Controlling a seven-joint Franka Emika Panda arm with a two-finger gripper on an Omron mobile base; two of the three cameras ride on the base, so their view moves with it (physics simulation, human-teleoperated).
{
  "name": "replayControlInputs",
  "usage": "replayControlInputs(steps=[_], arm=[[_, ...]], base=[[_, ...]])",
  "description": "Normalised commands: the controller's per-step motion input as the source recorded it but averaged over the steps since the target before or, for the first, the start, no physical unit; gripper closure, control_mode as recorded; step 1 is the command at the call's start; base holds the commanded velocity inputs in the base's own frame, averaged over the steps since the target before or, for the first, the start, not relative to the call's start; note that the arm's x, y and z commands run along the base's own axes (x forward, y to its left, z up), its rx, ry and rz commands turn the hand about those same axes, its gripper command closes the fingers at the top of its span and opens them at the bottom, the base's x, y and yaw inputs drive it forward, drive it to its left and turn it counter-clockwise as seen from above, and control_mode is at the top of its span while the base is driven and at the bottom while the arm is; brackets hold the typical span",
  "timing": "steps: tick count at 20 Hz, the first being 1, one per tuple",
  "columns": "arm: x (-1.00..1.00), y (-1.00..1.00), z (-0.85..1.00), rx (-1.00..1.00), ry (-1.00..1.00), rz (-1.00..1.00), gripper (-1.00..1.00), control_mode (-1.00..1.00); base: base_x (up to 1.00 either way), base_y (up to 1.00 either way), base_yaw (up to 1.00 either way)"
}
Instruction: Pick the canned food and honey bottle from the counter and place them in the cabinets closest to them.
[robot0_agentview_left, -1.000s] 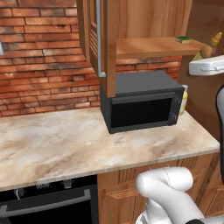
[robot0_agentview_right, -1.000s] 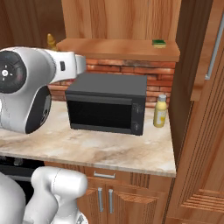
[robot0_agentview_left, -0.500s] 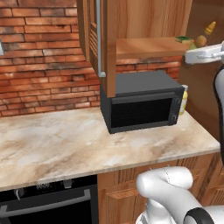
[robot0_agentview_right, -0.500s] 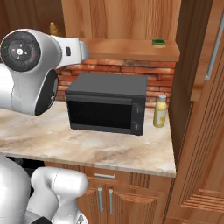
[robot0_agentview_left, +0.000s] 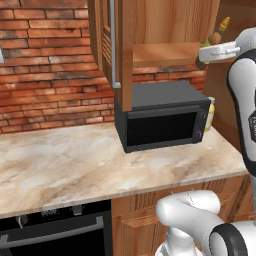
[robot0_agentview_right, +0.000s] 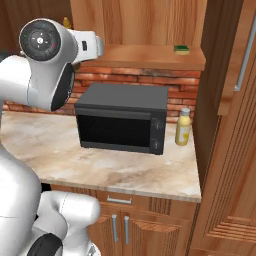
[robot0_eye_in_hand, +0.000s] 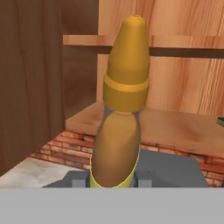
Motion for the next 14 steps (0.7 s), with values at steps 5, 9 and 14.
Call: replayControlInputs(steps=[5, 9, 14], arm=[[0.40, 0.06, 0.00, -0.06, 0.03, -0.01, 1.00, -1.00], [0.49, 0.09, 0.00, -0.07, 0.06, -0.03, 1.00, -1.00], [0.57, 0.09, 0.00, -0.05, 0.04, -0.03, 1.00, -1.00]], base=[[0.00, 0.00, 0.00], [0.00, 0.00, 0.00], [0.00, 0.00, 0.00]])
